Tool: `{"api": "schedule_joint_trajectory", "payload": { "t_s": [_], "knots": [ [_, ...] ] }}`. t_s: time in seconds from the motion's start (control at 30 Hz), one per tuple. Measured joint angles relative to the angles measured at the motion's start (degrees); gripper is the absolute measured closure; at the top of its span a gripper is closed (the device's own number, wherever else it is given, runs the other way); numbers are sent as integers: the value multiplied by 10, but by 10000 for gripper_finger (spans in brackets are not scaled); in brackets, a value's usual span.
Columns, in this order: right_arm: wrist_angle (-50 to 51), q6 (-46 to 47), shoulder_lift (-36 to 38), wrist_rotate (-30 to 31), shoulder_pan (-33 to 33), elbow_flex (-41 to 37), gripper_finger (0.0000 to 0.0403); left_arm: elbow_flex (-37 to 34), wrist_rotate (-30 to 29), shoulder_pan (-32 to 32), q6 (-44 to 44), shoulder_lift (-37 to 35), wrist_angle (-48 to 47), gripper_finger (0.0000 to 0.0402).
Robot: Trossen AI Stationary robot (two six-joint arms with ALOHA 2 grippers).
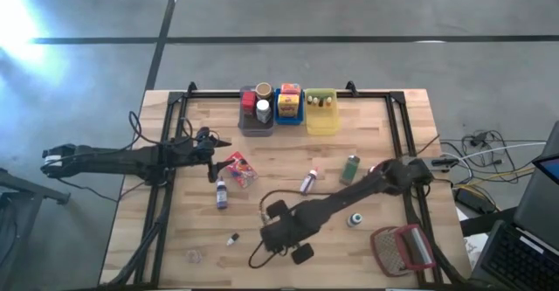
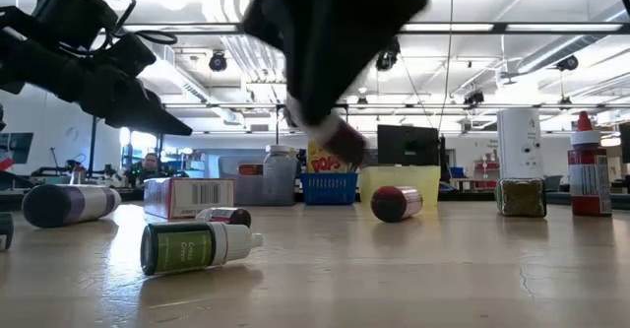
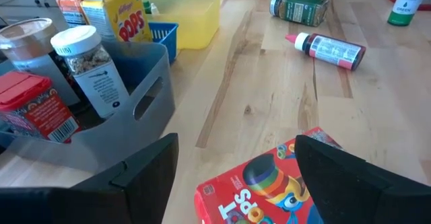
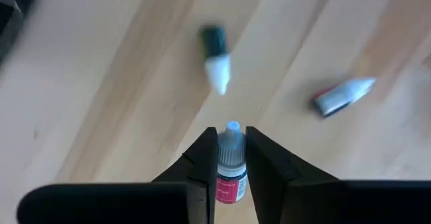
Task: Pick & Place Kitchen Items
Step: Adjust the right small pink food coloring bottle
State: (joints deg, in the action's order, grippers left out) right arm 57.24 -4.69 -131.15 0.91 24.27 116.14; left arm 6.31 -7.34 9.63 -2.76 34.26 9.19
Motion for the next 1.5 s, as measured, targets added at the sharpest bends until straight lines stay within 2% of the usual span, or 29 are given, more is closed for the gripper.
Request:
{"api": "schedule_joint_trajectory", "payload": {
  "t_s": [0.13,0.4,0.53,0.67,0.83,1.07,1.5],
  "knots": [
    [-160,0,89,2,-4,-135,343,0,0,0,0,0,-2,100],
    [-572,-13,262,-11,-6,-432,349,0,0,0,0,0,-2,99],
    [-735,-2,311,-13,-15,-556,344,0,0,0,0,0,-2,101],
    [-878,2,325,-13,-33,-637,345,0,0,0,0,0,-3,99],
    [-941,16,312,-24,-50,-682,349,0,0,0,0,0,-8,101],
    [-1012,19,278,-39,-52,-702,346,0,0,0,0,0,-8,101],
    [-1162,59,148,-45,-52,-704,348,0,0,0,0,0,-13,100]
  ]
}}
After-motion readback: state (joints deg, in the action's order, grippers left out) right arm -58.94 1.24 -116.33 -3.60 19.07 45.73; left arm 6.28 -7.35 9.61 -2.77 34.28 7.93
